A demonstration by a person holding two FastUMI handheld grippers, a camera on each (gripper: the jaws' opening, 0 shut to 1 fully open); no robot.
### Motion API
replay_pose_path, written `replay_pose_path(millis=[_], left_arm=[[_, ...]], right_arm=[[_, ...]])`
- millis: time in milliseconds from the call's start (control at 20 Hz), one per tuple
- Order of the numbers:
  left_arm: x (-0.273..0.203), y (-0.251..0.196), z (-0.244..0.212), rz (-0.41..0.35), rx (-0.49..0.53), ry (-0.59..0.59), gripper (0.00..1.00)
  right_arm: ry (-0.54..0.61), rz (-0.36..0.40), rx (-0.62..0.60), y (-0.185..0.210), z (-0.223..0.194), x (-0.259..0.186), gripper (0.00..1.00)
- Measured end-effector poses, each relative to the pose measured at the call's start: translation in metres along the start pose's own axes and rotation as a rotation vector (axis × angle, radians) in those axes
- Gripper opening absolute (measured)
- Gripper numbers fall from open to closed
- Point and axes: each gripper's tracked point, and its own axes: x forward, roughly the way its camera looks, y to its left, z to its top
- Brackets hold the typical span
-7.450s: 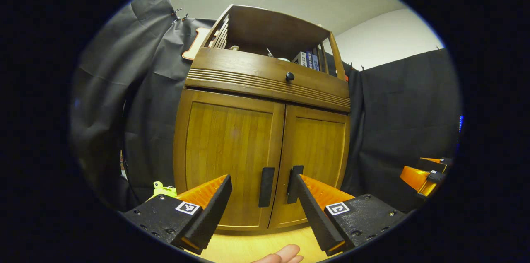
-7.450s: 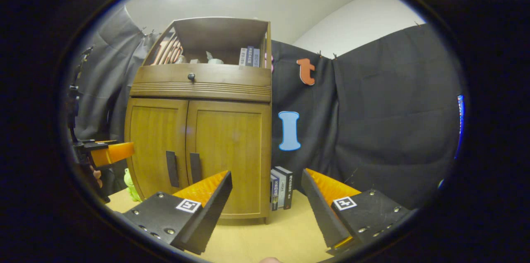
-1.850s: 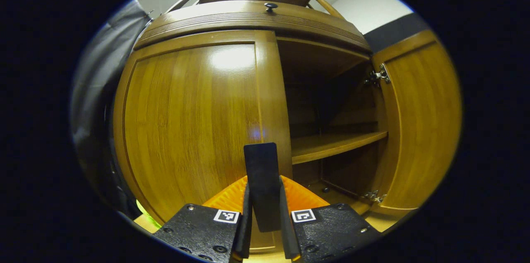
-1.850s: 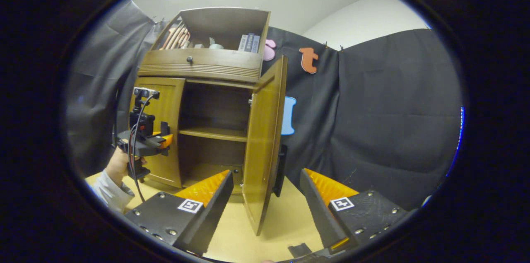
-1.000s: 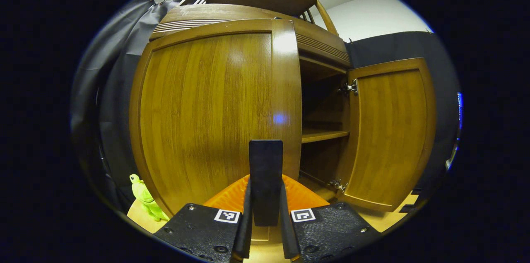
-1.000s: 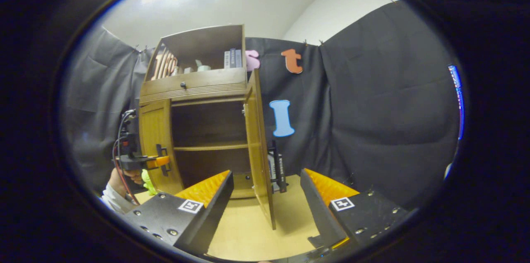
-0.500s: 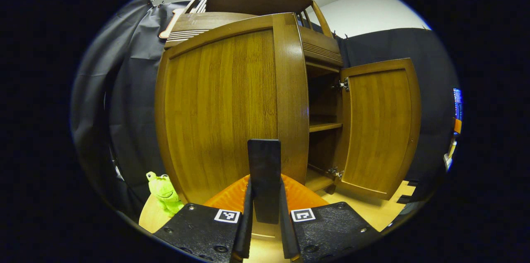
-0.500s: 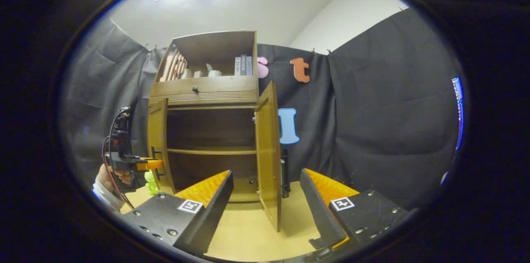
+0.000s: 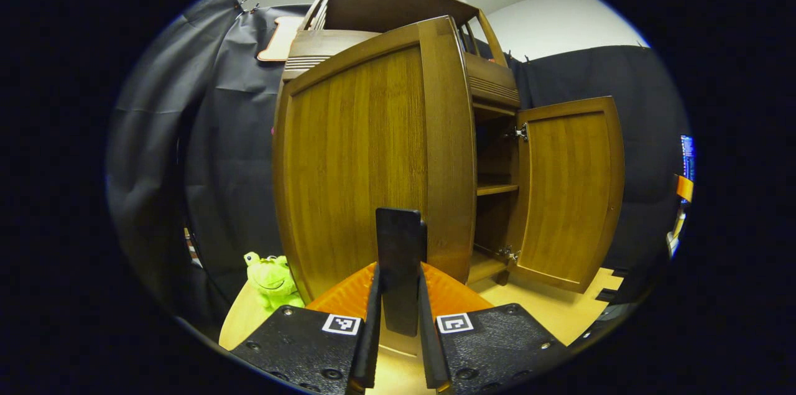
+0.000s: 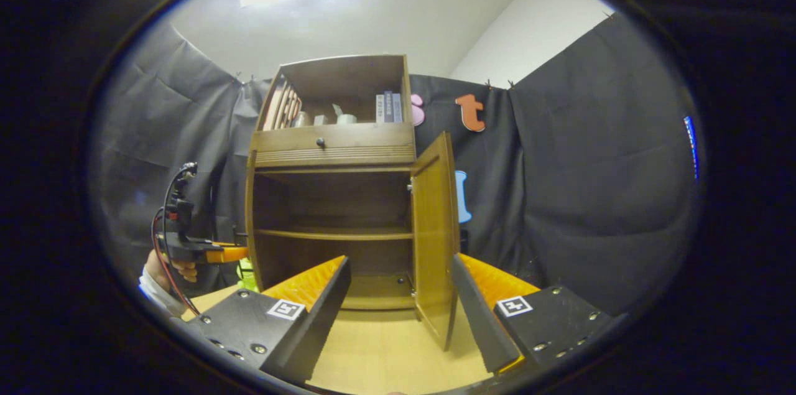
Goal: Open the right door of the double-door shoe cabinet with the right hand, and open the left door with the left hand.
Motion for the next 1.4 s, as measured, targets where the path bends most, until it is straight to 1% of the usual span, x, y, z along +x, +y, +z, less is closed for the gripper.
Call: replay_pose_path(millis=[50, 100, 200, 250, 500, 550, 600, 650, 800, 950, 1150, 1200, 1250, 1300, 1350, 1400], left_arm=[[-0.005, 0.004, 0.000, 0.010, -0.001, -0.001, 0.31], [-0.007, 0.007, 0.001, 0.022, -0.004, -0.006, 0.31], [-0.014, 0.013, 0.001, 0.044, 0.000, -0.009, 0.30], [-0.020, 0.018, 0.001, 0.055, 0.008, -0.011, 0.28], [-0.034, 0.036, 0.002, 0.102, 0.006, -0.010, 0.28], [-0.037, 0.041, 0.002, 0.115, 0.014, -0.010, 0.28], [-0.041, 0.048, 0.002, 0.136, 0.022, -0.010, 0.27], [-0.043, 0.056, 0.002, 0.165, 0.038, -0.009, 0.28], [-0.053, 0.086, 0.002, 0.254, 0.075, -0.001, 0.28], [-0.059, 0.106, 0.002, 0.281, 0.055, -0.002, 0.27], [-0.068, 0.129, 0.002, 0.290, 0.030, 0.007, 0.46], [-0.069, 0.133, 0.001, 0.288, 0.023, 0.008, 0.55], [-0.072, 0.137, 0.000, 0.284, 0.020, 0.007, 0.64], [-0.073, 0.140, 0.001, 0.281, 0.017, 0.004, 0.70], [-0.074, 0.145, 0.001, 0.278, 0.011, 0.006, 0.70], [-0.076, 0.149, 0.000, 0.276, 0.002, 0.006, 0.73]], right_arm=[[-0.003, 0.009, 0.010, 0.005, -0.002, 0.002, 0.94], [-0.002, 0.016, 0.013, 0.009, -0.003, 0.004, 0.96], [0.005, 0.022, 0.008, 0.016, -0.009, 0.007, 0.96], [0.010, 0.028, 0.003, 0.020, -0.012, 0.008, 0.96], [0.046, 0.055, -0.022, 0.036, -0.027, 0.010, 0.96], [0.052, 0.062, -0.027, 0.039, -0.030, 0.011, 0.94], [0.057, 0.068, -0.032, 0.041, -0.032, 0.010, 0.94], [0.060, 0.071, -0.038, 0.043, -0.032, 0.010, 0.96], [0.066, 0.074, -0.039, 0.046, -0.034, 0.012, 0.96], [0.074, 0.073, -0.035, 0.046, -0.037, 0.015, 0.96], [0.091, 0.071, -0.048, 0.051, -0.040, 0.020, 0.96], [0.096, 0.074, -0.055, 0.053, -0.041, 0.021, 0.94], [0.100, 0.079, -0.062, 0.055, -0.042, 0.020, 0.96], [0.103, 0.082, -0.068, 0.057, -0.043, 0.020, 0.94], [0.104, 0.083, -0.073, 0.056, -0.043, 0.022, 0.96], [0.106, 0.082, -0.076, 0.055, -0.042, 0.022, 0.96]])
